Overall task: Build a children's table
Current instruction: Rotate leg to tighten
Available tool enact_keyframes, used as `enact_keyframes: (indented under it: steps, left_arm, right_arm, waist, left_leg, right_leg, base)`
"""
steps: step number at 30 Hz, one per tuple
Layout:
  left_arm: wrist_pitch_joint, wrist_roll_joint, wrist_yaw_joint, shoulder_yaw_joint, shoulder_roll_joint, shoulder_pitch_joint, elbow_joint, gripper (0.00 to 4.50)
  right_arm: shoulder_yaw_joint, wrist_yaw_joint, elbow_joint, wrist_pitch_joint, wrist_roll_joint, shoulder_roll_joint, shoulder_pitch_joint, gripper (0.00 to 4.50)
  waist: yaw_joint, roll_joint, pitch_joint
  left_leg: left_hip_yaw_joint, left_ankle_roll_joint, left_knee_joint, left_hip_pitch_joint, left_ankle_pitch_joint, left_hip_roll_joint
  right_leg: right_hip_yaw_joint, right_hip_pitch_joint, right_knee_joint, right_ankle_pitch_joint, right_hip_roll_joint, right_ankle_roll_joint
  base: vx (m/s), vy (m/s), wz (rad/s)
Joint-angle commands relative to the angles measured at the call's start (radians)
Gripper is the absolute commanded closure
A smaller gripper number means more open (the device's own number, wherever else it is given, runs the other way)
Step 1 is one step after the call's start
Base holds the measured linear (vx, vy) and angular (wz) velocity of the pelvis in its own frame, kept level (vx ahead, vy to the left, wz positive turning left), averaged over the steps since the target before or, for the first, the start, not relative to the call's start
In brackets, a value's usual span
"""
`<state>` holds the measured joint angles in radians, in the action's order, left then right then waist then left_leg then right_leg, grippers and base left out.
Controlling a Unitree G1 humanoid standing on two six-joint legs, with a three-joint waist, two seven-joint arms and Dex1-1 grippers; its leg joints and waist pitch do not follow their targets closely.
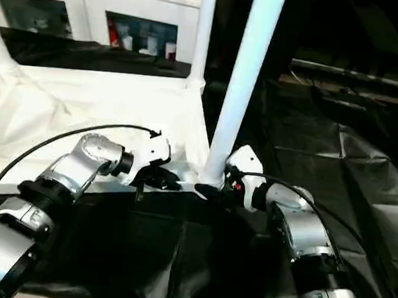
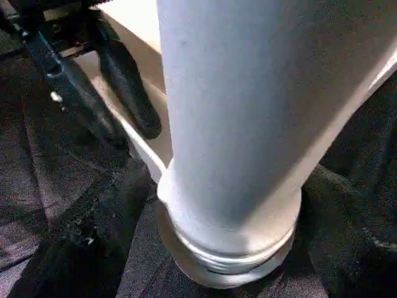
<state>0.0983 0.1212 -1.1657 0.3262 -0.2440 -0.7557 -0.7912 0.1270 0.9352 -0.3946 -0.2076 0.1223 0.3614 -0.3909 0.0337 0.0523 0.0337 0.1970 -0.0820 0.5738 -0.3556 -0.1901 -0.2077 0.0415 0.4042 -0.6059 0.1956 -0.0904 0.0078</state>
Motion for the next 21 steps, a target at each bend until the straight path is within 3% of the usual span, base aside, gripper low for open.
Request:
enact_keyframes:
  steps: [1,8,10,16,21]
  left_arm:
    - [0.002,0.007,-0.015,0.022,0.003,0.019,-0.03,3.53]
    - [0.012,0.0,-0.014,0.009,0.001,0.006,-0.042,3.93]
    - [0.027,0.001,-0.034,0.016,-0.005,0.006,-0.039,4.28]
    - [0.031,-0.004,-0.046,0.016,-0.009,0.015,-0.029,4.43]
    - [0.033,-0.008,-0.046,0.011,-0.008,0.023,-0.02,4.5]
  right_arm:
    - [0.024,0.035,0.033,-0.004,0.016,-0.004,0.009,0.7]
    - [0.025,0.038,0.031,-0.004,0.013,0.001,0.009,0.7]
    - [0.031,0.033,0.02,0.0,0.004,0.001,0.004,0.7]
    - [0.031,0.01,-0.011,0.003,-0.012,-0.008,-0.012,0.7]
    - [0.029,0.005,-0.012,-0.004,-0.005,-0.02,-0.015,1.15]
  waist:
    - [0.004,0.003,-0.05]
    - [0.003,0.003,-0.049]
    - [0.003,0.002,-0.05]
    - [0.001,0.005,-0.048]
    - [0.002,0.005,-0.049]
  left_leg:
    - [-0.007,0.082,-0.056,0.001,-0.166,-0.022]
    - [-0.007,0.075,-0.057,0.002,-0.175,-0.022]
    - [-0.007,0.075,-0.057,0.002,-0.172,-0.022]
    - [-0.007,0.077,-0.056,0.002,-0.176,-0.022]
    - [-0.007,0.071,-0.057,0.003,-0.176,-0.022]
  right_leg:
    - [-0.032,-0.051,0.066,0.083,-0.041,-0.264]
    - [-0.032,-0.052,0.067,0.094,-0.041,-0.262]
    - [-0.032,-0.052,0.066,0.09,-0.042,-0.264]
    - [-0.032,-0.051,0.067,0.102,-0.042,-0.265]
    - [-0.033,-0.051,0.067,0.11,-0.041,-0.258]
  base:
    - [0.0,0.0,0.0]
    - [0.0,0.0,0.0]
    - [0.0,0.0,0.0]
    - [0.0,0.0,0.0]
    - [0.0,0.0,0.0]
